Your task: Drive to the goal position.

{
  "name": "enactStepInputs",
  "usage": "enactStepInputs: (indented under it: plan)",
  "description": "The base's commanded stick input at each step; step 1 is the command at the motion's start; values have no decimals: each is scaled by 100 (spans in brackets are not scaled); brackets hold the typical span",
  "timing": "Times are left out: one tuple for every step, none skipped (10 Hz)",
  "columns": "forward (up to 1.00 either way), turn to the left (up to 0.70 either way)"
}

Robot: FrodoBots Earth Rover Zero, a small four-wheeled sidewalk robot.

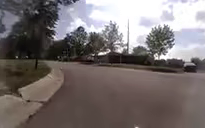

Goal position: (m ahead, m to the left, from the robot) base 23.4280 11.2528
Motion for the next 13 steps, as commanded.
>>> enactStepInputs:
  plan:
    - [100,0]
    - [100,0]
    - [100,0]
    - [100,0]
    - [100,0]
    - [100,0]
    - [100,0]
    - [100,3]
    - [100,30]
    - [100,39]
    - [100,22]
    - [100,0]
    - [100,0]
